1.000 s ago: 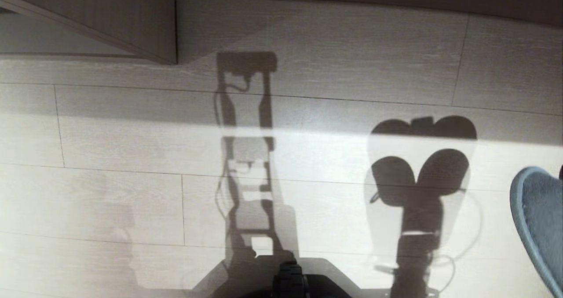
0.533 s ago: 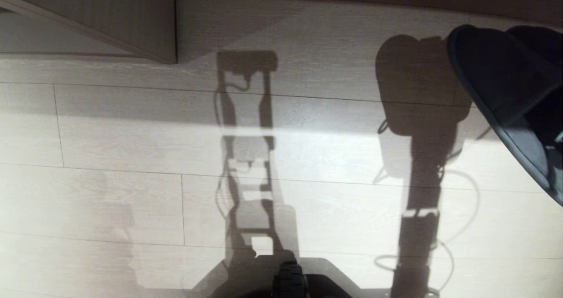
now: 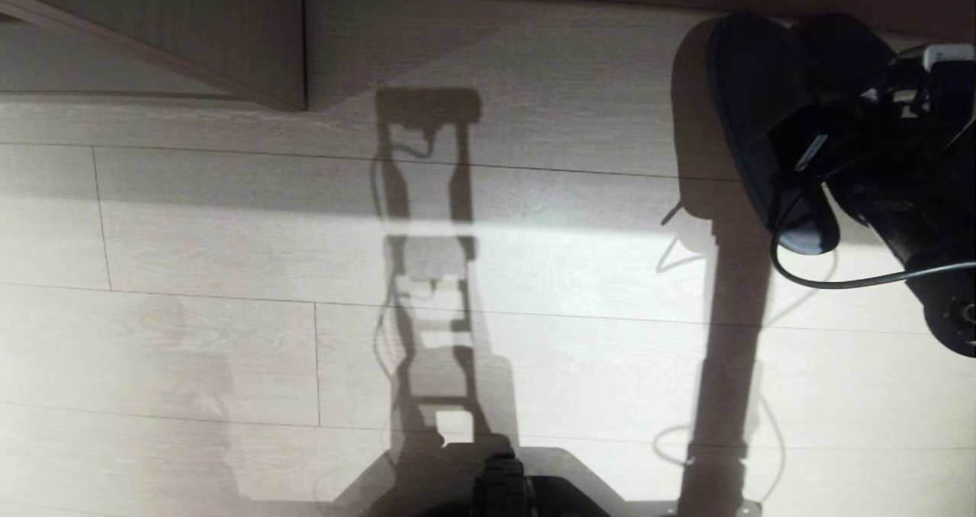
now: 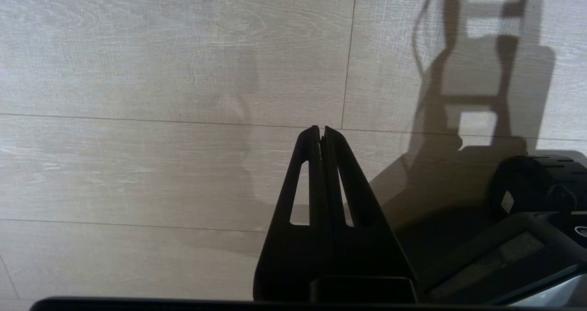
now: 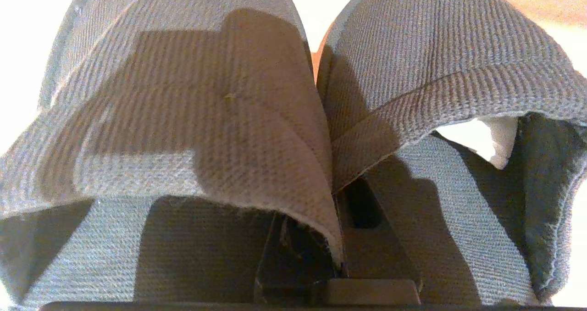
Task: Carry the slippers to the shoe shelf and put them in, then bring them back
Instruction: Place the slippers on the floor
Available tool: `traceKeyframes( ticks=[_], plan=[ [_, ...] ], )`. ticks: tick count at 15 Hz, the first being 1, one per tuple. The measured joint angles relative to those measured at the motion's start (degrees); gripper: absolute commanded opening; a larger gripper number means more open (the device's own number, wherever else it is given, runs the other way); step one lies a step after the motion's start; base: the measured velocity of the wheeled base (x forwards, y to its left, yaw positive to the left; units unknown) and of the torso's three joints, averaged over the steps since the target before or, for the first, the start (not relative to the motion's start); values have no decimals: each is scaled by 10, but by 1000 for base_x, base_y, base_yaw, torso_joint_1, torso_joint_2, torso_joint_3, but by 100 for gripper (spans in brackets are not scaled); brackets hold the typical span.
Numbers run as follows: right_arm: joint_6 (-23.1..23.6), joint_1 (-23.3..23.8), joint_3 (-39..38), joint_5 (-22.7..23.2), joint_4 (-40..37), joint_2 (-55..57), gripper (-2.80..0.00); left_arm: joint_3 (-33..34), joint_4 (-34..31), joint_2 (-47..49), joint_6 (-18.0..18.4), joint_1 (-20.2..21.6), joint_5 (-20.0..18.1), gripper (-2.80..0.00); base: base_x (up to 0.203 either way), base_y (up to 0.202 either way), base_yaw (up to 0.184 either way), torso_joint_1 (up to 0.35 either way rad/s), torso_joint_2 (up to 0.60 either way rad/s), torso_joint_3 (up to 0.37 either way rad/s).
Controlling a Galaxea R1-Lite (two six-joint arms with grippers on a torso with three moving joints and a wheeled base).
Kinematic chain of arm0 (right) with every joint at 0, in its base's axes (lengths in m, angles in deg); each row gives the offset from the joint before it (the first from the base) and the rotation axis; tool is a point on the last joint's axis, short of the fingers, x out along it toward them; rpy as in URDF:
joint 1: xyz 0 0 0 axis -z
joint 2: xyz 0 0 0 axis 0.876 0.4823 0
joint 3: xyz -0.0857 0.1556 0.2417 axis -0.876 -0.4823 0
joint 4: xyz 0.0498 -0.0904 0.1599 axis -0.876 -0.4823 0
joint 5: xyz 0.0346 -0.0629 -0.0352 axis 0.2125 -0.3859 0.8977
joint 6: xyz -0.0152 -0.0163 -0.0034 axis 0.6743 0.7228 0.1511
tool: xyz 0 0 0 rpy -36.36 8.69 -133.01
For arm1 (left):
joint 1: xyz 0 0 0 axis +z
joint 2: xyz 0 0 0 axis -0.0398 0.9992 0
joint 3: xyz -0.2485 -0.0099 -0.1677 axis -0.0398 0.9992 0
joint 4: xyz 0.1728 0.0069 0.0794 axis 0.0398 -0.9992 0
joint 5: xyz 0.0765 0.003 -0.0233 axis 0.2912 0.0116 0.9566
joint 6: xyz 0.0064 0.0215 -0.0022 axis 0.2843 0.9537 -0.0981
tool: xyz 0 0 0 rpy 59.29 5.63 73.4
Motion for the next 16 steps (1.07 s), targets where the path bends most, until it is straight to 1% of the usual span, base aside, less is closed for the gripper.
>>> traceKeyframes(
  ticks=[2,3,10,16],
  plan=[
    [-9,0,-1,-1,60,47,-280,0,0,0,0,0,0,-280,0,0,0,0,0,0],
    [-13,0,-2,-1,70,61,0,0,0,0,0,0,0,-280,0,0,0,0,0,0],
    [-13,1,-40,-1,84,105,0,0,0,0,-2,0,0,-280,0,0,0,0,0,0],
    [-10,0,-76,-1,85,85,0,0,0,0,-2,0,0,-280,0,0,0,0,0,0]
  ],
)
